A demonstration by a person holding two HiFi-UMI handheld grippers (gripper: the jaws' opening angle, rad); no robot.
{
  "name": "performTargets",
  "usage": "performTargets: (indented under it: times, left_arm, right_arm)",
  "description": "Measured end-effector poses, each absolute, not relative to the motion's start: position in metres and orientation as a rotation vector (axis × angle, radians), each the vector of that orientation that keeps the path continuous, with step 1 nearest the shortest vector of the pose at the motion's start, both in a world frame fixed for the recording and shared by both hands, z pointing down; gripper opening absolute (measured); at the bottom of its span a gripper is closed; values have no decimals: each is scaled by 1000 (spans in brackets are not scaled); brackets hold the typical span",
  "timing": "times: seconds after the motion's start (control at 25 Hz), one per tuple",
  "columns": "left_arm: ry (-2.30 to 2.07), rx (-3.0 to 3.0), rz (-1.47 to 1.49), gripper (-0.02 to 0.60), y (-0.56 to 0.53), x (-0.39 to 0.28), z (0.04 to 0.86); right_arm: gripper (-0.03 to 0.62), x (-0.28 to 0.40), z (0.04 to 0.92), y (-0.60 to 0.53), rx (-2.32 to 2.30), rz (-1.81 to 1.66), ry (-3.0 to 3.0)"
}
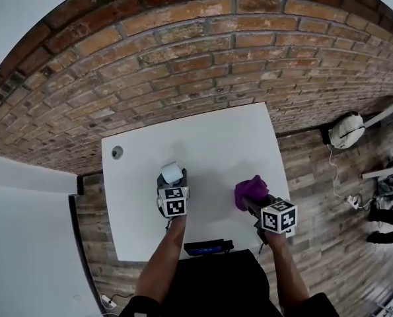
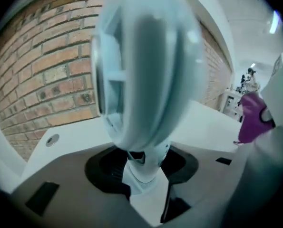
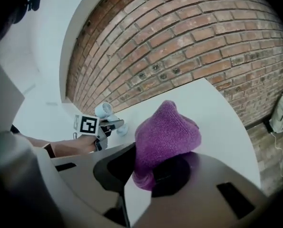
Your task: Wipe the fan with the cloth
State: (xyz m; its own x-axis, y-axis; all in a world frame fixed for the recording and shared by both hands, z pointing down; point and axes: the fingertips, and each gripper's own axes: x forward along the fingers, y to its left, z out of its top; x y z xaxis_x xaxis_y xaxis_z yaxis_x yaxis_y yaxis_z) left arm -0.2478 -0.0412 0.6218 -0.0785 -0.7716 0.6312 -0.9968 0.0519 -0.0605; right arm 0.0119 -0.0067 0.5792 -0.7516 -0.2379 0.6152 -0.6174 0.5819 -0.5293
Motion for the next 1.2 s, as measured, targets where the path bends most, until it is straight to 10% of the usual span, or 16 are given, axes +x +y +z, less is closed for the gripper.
performTargets:
  times: [0.92,1.2]
  left_arm:
    - [-1654,2206,846,302,-1,-308,584]
    - [-1438,2199,898,136,-37,-288,603]
  right_arm:
    - [77,-152,545,1,205,1070,-2431]
    - [77,-197,561,-26,364,1088,-2383]
